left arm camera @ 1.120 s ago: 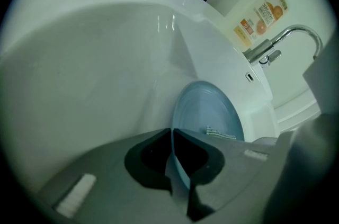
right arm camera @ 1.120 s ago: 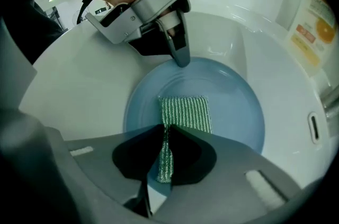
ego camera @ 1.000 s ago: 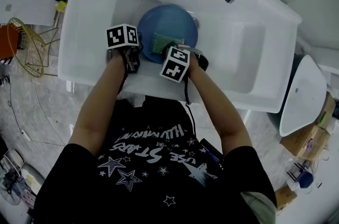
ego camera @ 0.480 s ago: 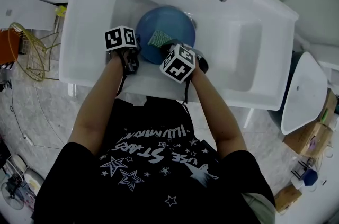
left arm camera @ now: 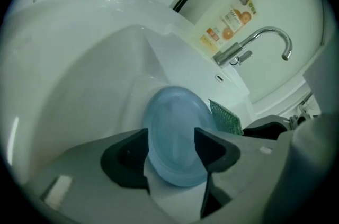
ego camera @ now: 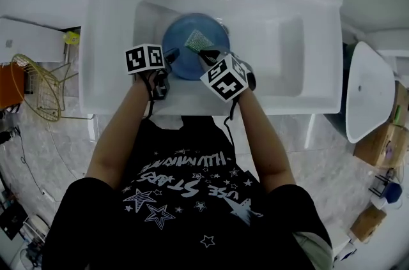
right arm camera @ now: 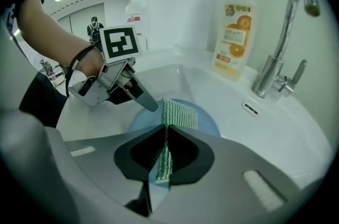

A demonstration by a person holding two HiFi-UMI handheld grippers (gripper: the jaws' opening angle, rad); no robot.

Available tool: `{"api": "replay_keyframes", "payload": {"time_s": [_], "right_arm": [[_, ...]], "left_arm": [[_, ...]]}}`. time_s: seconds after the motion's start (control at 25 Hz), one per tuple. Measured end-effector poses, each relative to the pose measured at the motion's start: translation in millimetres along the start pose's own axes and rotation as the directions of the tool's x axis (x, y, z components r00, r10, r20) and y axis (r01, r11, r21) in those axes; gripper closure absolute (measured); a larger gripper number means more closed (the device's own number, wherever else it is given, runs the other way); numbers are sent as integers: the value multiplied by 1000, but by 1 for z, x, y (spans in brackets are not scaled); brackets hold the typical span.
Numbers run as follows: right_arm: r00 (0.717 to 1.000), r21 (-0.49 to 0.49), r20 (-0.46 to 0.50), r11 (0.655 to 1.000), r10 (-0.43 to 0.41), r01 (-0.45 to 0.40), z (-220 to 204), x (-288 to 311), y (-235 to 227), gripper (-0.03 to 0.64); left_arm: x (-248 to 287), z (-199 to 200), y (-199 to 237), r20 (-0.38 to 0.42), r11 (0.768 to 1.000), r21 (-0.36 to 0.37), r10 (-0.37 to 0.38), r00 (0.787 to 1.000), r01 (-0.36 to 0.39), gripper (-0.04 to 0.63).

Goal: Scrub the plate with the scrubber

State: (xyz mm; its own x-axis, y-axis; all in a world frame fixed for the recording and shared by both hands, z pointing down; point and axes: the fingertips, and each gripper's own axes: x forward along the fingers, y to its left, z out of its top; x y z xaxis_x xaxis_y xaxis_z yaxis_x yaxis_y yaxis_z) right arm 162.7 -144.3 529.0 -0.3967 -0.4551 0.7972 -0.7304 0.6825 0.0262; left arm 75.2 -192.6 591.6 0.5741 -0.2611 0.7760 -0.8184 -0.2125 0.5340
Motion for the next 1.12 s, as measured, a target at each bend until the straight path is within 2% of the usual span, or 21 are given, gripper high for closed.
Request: {"api": "replay_keyframes", "payload": {"time_s": [0.2,0.32,0.44,0.56,0.72,0.8,0.88,0.92,1.12], "right_arm": [[990,73,31,989,-134,131,19,-26,-8,566],[976,129,53,971,-209,201,32,-42,-9,566],[960,168,73,952,-270,255,46,-57,0,566],[937,200,87,927,-339,317,58,-72,6,566],[903,242,89,888,-421,391,68,-94,19,566],[885,261,90,868,-458,422,73,-104,26,566],[870,266,90,854,-484,447,78,-111,37,568],[866,263,89,850,-492,456,82,-113,44,568],[837,273,84,821,-540,502,93,-123,80,568]], "left_arm": [[-18,13,-21,6,992,66,-110,994,110,319],[-36,24,-38,12,975,101,-199,980,197,319],[-58,33,-48,28,952,179,-257,966,248,322],[-78,44,-58,41,915,293,-304,952,279,337],[-112,57,-74,91,846,453,-359,929,283,379],[-131,64,-80,130,812,517,-387,913,271,452],[-149,66,-81,154,787,556,-415,896,269,564],[-159,65,-79,158,776,569,-428,890,272,595],[-197,54,-61,155,725,632,-464,872,273,595]]}}
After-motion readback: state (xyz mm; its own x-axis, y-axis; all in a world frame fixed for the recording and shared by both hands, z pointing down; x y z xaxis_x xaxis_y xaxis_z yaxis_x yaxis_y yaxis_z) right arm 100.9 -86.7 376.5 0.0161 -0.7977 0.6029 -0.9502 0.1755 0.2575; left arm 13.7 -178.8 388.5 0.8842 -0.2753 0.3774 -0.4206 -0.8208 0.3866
